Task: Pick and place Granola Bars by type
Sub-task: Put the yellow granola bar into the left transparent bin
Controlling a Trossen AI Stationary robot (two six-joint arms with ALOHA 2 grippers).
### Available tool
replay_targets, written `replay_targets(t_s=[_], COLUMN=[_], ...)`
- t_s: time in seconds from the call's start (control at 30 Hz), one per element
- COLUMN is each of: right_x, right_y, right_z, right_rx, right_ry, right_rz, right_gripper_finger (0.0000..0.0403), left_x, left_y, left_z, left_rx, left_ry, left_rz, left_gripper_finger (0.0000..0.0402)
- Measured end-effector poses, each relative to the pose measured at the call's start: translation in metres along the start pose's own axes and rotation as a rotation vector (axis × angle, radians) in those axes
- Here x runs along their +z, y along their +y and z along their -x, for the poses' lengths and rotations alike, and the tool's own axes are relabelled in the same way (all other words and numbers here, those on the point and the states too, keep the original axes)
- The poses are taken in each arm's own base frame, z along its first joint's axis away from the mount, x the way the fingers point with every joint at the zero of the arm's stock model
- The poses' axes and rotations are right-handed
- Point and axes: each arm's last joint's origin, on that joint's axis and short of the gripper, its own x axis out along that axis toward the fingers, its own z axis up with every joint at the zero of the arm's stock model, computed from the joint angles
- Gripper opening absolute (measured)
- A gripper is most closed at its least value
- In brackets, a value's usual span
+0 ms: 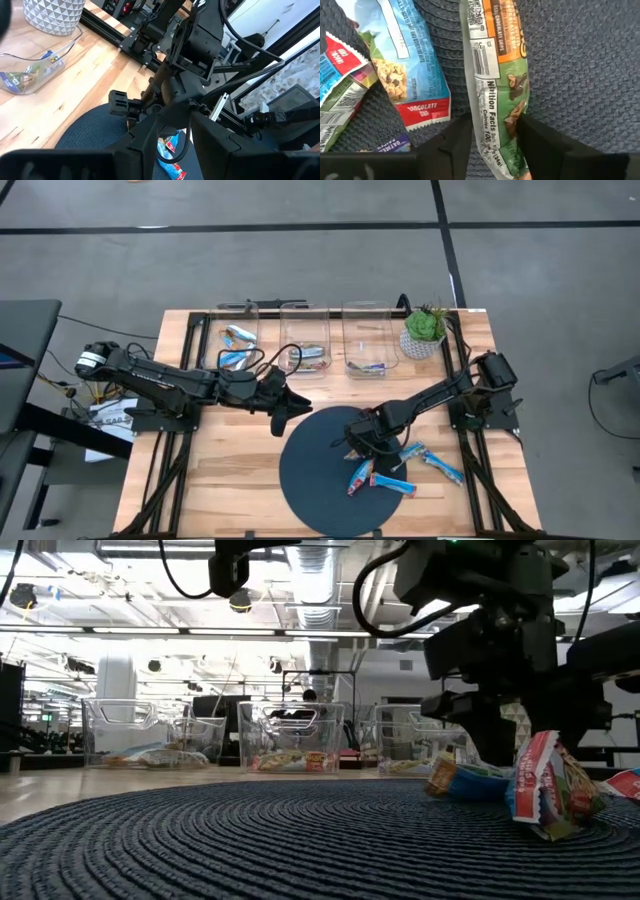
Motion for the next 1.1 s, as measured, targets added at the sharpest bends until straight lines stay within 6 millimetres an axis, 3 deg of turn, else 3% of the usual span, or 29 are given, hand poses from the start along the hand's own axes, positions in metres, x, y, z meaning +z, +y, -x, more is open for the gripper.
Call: replay_targets(t_s=[0.4, 0.73, 1.1], right_x=[0.000, 0.003, 0.005], right_y=[-0.001, -0.018, -0.062], right_z=[0.001, 0.019, 0.074], right_rx=[-0.013, 0.080, 0.298], right_ry=[-0.011, -0.144, -0.504], right_rz=[-0.008, -0.207, -0.550], right_gripper_finger=[0.0040, 0.0041, 0.0036], left_x=[0.000, 0.007, 0.022], left_y=[0.000, 0.000, 0.001], left_z=[0.000, 0.005, 0.022], left_rx=[0.002, 0.084, 0.232], left_ry=[-0.001, -0.117, -0.331], left_rz=[0.009, 0.052, 0.119], left_gripper_finger=[0.0110, 0.0110, 0.0110])
